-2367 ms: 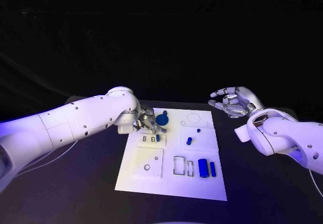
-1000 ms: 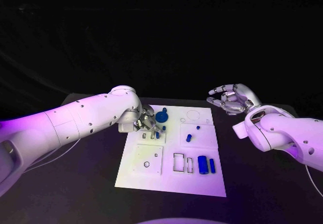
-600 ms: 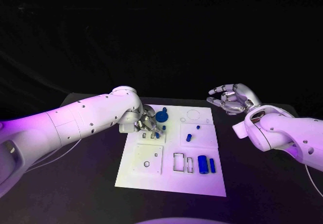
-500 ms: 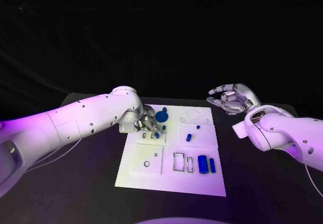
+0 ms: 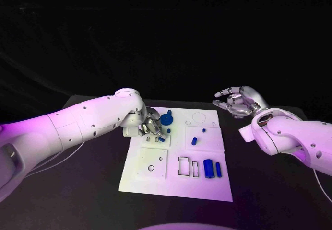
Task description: Assemble the parts on the task board
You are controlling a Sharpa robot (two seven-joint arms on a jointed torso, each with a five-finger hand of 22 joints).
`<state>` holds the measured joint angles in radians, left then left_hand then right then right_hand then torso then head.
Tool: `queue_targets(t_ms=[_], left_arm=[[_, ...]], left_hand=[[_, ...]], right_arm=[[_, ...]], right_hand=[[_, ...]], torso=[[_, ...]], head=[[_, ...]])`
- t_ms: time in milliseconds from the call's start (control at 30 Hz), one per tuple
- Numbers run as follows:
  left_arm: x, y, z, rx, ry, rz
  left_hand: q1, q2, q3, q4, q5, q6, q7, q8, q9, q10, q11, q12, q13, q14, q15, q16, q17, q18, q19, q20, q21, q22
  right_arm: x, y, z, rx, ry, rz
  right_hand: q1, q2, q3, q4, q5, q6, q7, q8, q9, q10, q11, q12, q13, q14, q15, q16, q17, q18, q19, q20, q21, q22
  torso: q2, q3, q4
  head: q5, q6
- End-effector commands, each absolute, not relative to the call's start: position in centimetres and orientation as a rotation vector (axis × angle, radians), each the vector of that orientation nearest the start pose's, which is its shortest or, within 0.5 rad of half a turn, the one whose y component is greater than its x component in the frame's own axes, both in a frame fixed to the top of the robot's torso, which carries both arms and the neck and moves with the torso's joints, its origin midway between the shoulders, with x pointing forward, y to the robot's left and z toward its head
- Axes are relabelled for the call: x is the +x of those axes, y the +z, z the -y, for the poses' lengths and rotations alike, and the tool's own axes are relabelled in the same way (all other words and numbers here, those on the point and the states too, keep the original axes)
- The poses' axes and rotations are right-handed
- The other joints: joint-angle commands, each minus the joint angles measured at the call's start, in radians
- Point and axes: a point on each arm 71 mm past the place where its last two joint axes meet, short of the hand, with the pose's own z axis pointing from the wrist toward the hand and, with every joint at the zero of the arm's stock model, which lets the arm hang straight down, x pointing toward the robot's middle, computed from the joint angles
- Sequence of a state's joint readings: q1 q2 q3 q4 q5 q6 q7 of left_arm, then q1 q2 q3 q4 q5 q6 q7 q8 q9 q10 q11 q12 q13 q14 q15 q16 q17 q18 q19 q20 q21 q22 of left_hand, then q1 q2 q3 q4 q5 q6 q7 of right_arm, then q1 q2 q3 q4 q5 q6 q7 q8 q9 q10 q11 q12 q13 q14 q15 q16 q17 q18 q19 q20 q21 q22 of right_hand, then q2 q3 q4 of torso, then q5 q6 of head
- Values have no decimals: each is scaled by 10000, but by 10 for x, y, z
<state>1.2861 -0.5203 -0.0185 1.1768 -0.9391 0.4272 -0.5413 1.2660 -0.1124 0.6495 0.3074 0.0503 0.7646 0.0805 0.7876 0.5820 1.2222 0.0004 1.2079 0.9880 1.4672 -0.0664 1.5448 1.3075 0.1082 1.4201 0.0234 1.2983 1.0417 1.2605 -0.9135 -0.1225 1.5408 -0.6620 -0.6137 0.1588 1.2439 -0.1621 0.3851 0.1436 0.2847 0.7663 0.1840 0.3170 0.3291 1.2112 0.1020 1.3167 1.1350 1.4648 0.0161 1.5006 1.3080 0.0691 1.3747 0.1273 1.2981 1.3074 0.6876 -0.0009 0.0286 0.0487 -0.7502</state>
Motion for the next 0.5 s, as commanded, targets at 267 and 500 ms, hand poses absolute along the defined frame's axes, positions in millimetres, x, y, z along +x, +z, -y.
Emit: queue_targets(t_ms=[267,500], left_arm=[[527,-202,-150,-1667,-5427,-25362],[521,-196,-161,-2009,-5521,-24640]], left_hand=[[-628,-79,2243,-1973,20,-107,-33,279,945,234,-8,207,222,869,3,-15,2004,-89,-59,31,49,5],[-809,-126,2465,-2175,22,-107,-73,441,1104,392,-45,404,436,876,-28,-5,2019,-82,-69,1,42,-16]], right_arm=[[487,-173,247,5766,9679,-14745],[487,-173,249,5776,9652,-14735]], right_hand=[[70,16,2,81,64,-3,9,40,-12,-78,-23,-69,-30,550,74,-39,554,101,-95,12,-90,222],[63,16,-2,90,82,-3,10,41,-13,-80,-23,-71,-32,550,74,-40,554,104,-103,11,-103,212]], torso=[[-7,8,29],[-12,1,33]], head=[[-40,53],[-30,-2]])
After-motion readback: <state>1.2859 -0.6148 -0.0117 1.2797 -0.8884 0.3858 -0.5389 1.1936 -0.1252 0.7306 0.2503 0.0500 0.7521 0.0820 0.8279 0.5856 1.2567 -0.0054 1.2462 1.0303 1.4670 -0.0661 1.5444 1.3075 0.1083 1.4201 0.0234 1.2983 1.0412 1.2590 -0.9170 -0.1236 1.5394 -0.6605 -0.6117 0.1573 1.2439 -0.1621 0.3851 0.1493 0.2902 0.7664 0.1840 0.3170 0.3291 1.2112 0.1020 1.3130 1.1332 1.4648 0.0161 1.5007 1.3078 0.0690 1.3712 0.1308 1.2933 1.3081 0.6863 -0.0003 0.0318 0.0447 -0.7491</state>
